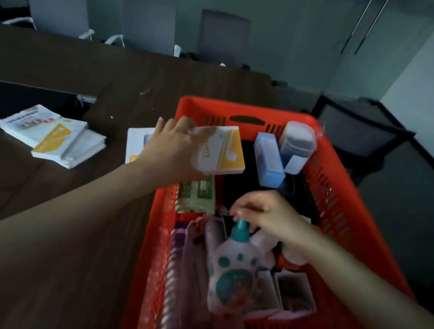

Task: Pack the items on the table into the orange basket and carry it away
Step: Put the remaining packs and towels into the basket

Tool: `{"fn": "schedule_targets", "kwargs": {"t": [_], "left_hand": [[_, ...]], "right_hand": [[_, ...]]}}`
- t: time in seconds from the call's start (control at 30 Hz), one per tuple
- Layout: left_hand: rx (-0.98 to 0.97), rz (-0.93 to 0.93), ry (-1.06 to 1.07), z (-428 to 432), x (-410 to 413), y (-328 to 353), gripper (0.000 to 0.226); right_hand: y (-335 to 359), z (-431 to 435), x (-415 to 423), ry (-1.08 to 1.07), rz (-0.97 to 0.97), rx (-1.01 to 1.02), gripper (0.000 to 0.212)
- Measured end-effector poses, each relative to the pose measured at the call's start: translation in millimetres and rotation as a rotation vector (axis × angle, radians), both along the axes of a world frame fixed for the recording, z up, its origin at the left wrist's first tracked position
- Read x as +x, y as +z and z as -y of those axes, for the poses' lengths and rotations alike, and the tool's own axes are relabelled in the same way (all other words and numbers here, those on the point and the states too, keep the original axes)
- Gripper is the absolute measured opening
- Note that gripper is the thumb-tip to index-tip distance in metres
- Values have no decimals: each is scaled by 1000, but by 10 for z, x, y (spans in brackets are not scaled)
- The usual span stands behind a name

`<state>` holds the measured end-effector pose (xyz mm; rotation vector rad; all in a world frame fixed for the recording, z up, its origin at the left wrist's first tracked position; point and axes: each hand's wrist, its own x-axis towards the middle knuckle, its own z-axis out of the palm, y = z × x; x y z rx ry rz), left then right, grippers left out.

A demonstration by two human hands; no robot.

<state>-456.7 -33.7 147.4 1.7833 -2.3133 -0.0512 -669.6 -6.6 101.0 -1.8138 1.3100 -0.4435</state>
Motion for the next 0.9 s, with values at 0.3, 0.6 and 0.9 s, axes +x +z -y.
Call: {"fn": "schedule_targets", "kwargs": {"t": [0.3, 0.6, 0.9], "left_hand": [[-22, 70, 26, -19, 77, -19, 93], [-30, 109, -187, 62, 157, 246, 91], [58, 354, -428, 87, -38, 211, 114]], "right_hand": [[-955, -79, 438, 60, -86, 316, 26], [16, 172, 266, -475, 911, 473, 41], [236, 93, 64, -518, 615, 325, 12]]}}
